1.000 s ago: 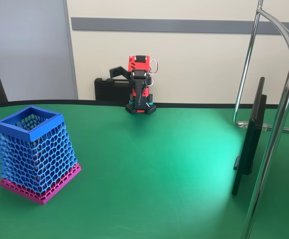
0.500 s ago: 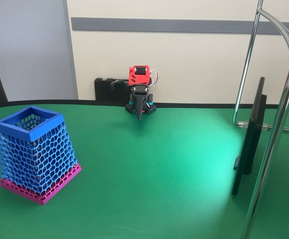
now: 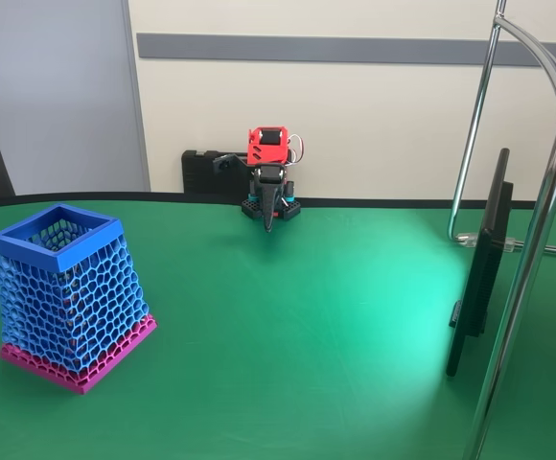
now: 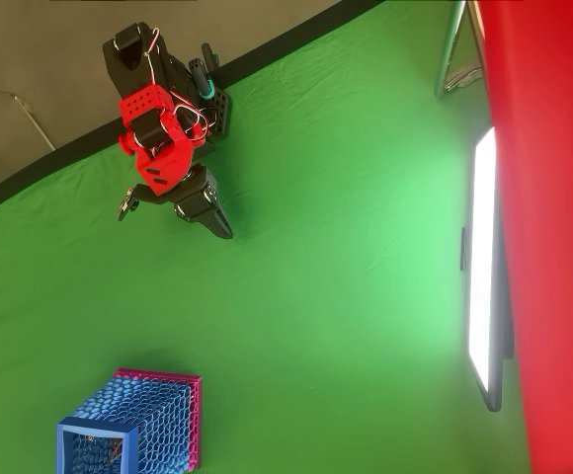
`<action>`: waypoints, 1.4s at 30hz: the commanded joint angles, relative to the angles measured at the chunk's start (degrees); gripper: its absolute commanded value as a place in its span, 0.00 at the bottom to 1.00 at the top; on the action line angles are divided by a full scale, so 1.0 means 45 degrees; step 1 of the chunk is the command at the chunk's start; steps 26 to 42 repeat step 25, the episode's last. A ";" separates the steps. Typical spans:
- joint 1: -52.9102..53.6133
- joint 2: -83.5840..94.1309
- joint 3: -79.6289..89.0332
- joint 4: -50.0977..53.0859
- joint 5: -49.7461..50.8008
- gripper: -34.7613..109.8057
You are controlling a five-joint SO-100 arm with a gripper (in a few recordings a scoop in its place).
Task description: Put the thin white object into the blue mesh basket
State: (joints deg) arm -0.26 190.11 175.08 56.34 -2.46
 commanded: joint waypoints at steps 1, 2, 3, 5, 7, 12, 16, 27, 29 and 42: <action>0.0273 0.0078 -0.0059 -0.0215 0.0293 0.24; 0.0371 0.0078 -0.0059 -0.0215 0.0410 0.24; 0.0410 0.0078 -0.0059 -0.0215 0.0469 0.24; 0.0410 0.0078 -0.0059 -0.0215 0.0430 0.24; 0.0391 0.0078 -0.0059 -0.0215 0.0371 0.24; 0.0371 0.0098 -0.0059 -0.0234 0.0312 0.24; 0.0391 0.0098 -0.0059 -0.0234 0.0410 0.24; 0.0332 0.0098 0.0000 -0.0371 0.0469 0.24; 0.0332 0.0098 0.0000 -0.0371 0.0469 0.24; 0.0332 0.0098 0.0000 -0.0371 0.0469 0.24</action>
